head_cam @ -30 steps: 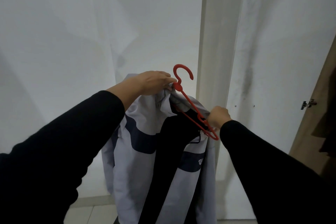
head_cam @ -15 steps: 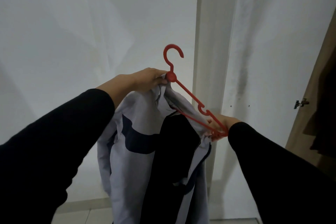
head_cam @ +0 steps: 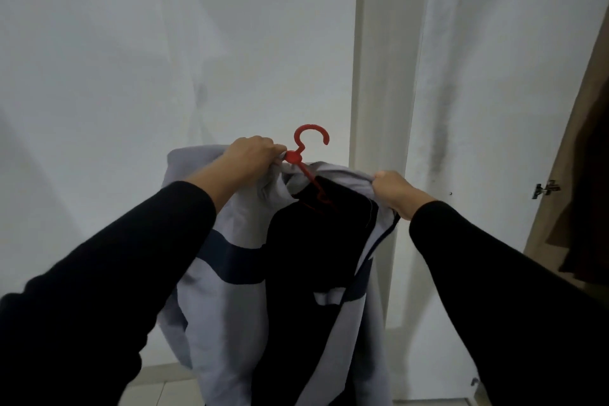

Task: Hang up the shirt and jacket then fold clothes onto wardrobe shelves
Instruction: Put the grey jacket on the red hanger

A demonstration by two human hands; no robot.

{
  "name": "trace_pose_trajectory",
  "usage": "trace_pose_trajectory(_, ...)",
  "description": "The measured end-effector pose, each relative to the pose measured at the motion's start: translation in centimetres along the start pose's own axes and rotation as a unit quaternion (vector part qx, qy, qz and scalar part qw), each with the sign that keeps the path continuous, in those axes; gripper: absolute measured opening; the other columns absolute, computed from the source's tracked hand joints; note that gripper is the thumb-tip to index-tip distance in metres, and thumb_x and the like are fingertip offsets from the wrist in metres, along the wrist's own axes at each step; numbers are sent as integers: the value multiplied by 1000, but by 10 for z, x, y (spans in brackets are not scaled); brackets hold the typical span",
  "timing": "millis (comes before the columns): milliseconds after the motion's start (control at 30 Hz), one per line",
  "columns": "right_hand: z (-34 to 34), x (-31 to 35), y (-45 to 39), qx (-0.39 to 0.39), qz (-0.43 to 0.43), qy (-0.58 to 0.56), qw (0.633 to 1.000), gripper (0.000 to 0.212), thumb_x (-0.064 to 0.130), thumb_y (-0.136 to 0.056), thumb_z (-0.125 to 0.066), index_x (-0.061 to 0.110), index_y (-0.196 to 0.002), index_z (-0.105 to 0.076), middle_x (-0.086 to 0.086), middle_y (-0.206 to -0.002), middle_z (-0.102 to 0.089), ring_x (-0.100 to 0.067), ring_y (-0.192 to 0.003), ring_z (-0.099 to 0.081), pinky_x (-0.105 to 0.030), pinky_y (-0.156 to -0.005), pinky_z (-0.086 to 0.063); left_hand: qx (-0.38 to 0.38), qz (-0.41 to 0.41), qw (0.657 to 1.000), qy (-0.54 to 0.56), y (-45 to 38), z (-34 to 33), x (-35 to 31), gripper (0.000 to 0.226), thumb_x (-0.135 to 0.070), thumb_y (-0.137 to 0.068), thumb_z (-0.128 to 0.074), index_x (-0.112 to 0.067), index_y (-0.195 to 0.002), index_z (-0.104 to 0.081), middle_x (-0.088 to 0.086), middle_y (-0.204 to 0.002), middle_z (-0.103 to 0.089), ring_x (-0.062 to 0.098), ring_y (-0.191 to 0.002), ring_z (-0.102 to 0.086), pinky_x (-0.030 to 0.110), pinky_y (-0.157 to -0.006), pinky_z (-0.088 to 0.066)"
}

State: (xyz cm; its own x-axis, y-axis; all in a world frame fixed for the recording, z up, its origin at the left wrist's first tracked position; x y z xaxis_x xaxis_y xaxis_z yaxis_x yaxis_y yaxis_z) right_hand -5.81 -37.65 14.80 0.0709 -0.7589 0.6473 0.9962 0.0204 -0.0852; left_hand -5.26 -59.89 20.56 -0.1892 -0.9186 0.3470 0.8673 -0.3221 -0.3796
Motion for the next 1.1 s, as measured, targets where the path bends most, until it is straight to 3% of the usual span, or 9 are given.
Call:
trace_pose_trajectory(67,10,18,-2,-28,10,-42,999,26,14,-100,-40,1,-101,-62,-19,-111,-61,-27,-94,-61,-32,-82,-43,-44,37,998,3,0,6,0,15,-20,-92,-51,-13,-104,-54,9,-94,-56,29,-89,-58,36,-69,-44)
trace_pose_trajectory(200,31,58,4,-35,79,-144,986,40,37,-90,-58,9,-63,-47,-4,-62,-46,-21,-60,-47,-26,-57,-36,-135,125,981,56,-3,25,9,17,-19,-94,-43,-13,-106,-53,15,-99,-57,38,-91,-59,38,-68,-39)
trace_pose_trajectory(333,25,106,19,-46,172,-79,981,21,25,-97,-45,9,-87,-54,-6,-85,-52,-20,-82,-49,-25,-68,-35,-200,205,945,161,-5,40,24,9,-20,-94,-44,-14,-97,-50,9,-89,-54,28,-77,-53,37,-68,-43)
trace_pose_trajectory(467,-10,118,26,79,219,-57,971,19,12,-97,-42,15,-92,-60,-3,-88,-64,-17,-79,-58,-23,-63,-45,-272,236,908,215,-4,57,31,7,-19,-94,-43,-16,-88,-46,7,-87,-56,26,-76,-52,42,-77,-46)
trace_pose_trajectory(600,47,129,43,-268,325,1,907,31,4,-89,-45,15,-113,-61,-6,-111,-56,-17,-100,-49,-23,-80,-40,-317,238,870,294,0,62,37,21,-30,-99,-41,-15,-87,-50,5,-88,-61,24,-79,-55,43,-89,-47)
trace_pose_trajectory(700,60,121,32,-288,264,110,914,38,21,-92,-51,23,-130,-49,-6,-131,-48,-23,-125,-40,-40,-100,-30,-341,216,856,324,4,59,41,25,-27,-99,-41,-9,-88,-54,8,-87,-63,26,-77,-56,47,-86,-49)
trace_pose_trajectory(833,52,116,20,-158,239,140,948,19,33,-99,-41,18,-90,-47,-4,-88,-52,-27,-92,-54,-32,-74,-33,-339,209,851,342,8,55,44,23,-21,-99,-38,-8,-85,-49,13,-88,-61,25,-77,-50,46,-85,-48)
trace_pose_trajectory(1000,56,105,23,-214,196,146,946,18,31,-99,-41,17,-93,-50,-3,-87,-49,-23,-78,-43,-30,-69,-30,-267,246,891,273,12,54,40,29,-28,-99,-38,-10,-113,-55,14,-122,-45,30,-110,-43,40,-94,-36)
trace_pose_trajectory(1100,57,89,19,-224,140,163,951,24,31,-98,-42,14,-102,-58,-5,-89,-51,-22,-78,-43,-29,-70,-31,-237,332,859,308,26,49,60,18,-19,-97,-40,-9,-105,-53,15,-121,-46,33,-110,-47,38,-87,-40)
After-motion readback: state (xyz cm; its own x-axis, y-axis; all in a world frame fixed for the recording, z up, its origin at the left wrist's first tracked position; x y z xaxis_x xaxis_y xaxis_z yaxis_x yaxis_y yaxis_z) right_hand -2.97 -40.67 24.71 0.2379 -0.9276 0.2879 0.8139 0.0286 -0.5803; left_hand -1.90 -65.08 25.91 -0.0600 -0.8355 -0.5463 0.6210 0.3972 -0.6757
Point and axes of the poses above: each hand's wrist, its own y-axis away from the middle knuckle, its own z-axis out of the back of the hand, x = y × z, the point moved 7 cm from there along -y, towards the middle knuckle
